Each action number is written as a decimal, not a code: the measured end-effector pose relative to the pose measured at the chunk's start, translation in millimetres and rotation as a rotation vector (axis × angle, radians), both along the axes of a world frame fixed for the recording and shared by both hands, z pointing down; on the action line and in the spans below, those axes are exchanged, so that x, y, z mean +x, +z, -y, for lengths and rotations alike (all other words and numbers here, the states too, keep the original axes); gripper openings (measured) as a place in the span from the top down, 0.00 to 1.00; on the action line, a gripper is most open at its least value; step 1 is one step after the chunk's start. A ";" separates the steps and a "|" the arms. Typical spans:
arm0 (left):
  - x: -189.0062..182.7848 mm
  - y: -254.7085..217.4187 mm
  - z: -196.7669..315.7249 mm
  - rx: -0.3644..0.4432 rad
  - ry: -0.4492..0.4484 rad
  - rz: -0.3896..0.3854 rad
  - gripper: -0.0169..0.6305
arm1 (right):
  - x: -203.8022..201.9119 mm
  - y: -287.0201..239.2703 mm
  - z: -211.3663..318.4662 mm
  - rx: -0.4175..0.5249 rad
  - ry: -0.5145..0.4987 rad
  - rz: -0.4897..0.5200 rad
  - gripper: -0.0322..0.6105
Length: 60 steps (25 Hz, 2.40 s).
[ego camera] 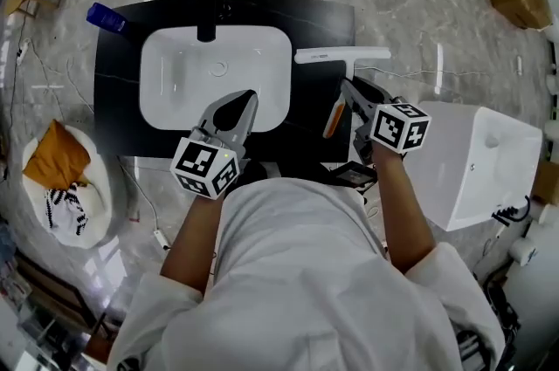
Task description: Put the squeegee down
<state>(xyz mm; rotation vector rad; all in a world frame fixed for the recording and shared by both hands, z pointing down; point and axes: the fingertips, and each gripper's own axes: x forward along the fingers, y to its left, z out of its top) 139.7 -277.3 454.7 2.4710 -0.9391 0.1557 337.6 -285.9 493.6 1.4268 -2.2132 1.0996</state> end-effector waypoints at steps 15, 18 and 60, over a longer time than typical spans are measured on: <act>-17.3 21.5 -6.2 -0.047 -0.040 -0.025 0.95 | -6.5 68.6 21.0 -0.224 0.008 0.033 0.84; -16.9 21.1 -5.9 -0.049 -0.041 -0.025 0.95 | -4.6 77.1 22.7 -0.238 0.015 0.030 0.84; -27.1 26.6 -18.3 -0.076 -0.056 -0.044 0.95 | 6.4 141.8 30.9 -0.250 0.102 -0.132 0.84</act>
